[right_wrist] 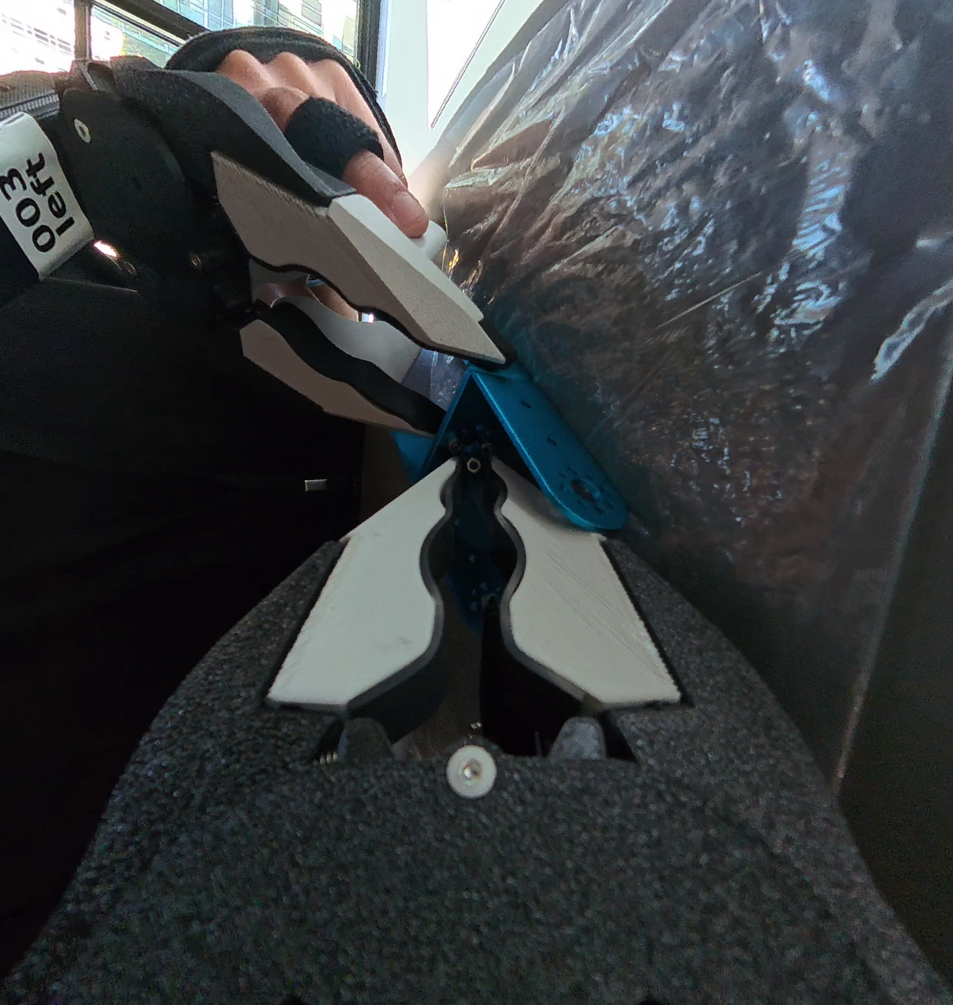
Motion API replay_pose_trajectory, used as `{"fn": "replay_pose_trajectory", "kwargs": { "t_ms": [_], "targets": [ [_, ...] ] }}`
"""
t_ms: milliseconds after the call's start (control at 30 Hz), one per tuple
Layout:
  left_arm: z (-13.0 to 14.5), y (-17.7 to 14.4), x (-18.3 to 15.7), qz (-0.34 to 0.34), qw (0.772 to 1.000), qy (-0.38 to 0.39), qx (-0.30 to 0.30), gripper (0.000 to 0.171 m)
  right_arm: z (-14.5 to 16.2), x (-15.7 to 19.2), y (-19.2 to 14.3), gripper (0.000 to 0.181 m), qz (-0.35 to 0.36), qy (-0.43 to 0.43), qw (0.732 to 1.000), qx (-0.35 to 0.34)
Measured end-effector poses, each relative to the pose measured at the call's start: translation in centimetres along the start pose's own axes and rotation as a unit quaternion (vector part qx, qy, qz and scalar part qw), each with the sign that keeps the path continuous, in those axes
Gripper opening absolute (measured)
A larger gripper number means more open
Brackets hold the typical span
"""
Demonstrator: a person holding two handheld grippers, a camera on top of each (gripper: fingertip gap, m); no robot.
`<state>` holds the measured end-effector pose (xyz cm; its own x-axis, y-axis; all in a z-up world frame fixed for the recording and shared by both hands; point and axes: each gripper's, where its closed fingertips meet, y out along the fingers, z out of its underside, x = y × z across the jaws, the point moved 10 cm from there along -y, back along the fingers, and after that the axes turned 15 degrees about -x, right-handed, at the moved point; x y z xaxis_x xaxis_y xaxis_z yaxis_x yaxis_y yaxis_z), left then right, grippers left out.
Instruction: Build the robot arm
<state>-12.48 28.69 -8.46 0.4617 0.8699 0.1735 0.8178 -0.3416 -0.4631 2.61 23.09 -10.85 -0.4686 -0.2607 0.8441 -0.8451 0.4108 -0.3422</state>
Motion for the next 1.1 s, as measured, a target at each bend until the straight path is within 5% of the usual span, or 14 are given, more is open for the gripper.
{"fn": "replay_pose_trajectory", "kwargs": {
  "t_ms": [467, 767, 833, 1100],
  "targets": [
    [0.1, 0.1, -0.1, -0.001, 1.000, 0.000, -0.002, 0.032, 0.0, -0.1, -0.5, 0.011, 0.001, 0.008, 1.000, -0.002],
    [0.6, -0.8, 0.3, -0.010, 1.000, 0.002, 0.011, 0.015, -0.1, 1.8, -3.1, 0.009, 0.086, -0.193, 0.977, 0.026],
    [0.9, -1.5, 0.6, -0.016, 1.000, -0.003, 0.017, 0.003, 0.2, 2.8, -3.5, 0.012, 0.075, -0.226, 0.971, 0.013],
    [2.1, -3.7, 1.4, -0.008, 1.000, 0.007, 0.024, 0.006, 2.5, 4.8, -0.8, 0.028, -0.001, -0.236, 0.971, 0.040]
  ]
}}
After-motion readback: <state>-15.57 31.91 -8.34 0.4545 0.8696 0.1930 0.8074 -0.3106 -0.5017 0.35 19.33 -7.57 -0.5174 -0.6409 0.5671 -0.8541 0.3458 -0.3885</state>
